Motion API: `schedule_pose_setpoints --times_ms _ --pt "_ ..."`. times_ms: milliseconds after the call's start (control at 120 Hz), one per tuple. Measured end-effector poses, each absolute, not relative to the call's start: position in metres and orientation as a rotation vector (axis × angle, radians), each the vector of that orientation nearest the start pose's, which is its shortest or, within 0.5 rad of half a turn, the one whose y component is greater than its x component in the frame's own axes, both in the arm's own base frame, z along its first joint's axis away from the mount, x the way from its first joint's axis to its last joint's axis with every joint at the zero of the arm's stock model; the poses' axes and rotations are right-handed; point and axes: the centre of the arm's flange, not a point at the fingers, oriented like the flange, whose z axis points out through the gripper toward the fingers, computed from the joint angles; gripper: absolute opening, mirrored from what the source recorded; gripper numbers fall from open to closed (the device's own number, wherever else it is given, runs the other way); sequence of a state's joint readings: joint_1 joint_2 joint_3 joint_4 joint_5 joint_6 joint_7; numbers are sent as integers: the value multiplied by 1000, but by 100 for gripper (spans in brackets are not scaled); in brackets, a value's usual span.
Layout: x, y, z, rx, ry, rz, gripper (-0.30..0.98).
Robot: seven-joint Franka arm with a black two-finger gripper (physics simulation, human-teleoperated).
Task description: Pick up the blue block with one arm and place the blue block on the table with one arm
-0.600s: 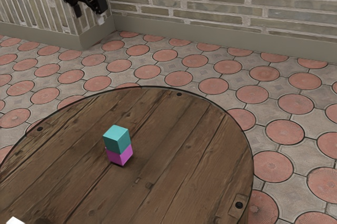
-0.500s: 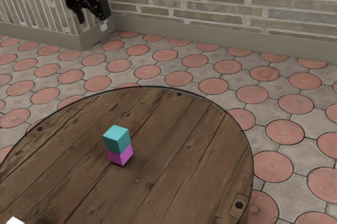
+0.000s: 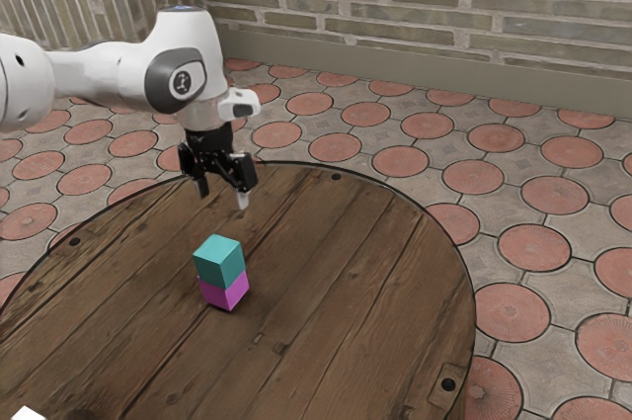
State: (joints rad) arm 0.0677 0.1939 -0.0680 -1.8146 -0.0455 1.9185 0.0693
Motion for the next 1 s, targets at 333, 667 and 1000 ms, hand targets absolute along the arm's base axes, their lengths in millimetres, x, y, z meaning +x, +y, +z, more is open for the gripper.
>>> schedule_pose_setpoints --times_ms 333,667,1000 --pt "546 -8 371 -3189 -35 94 69" --pt "559 -3 335 -3187 -115 66 69" --pt "556 -1 321 -3184 -160 81 48"
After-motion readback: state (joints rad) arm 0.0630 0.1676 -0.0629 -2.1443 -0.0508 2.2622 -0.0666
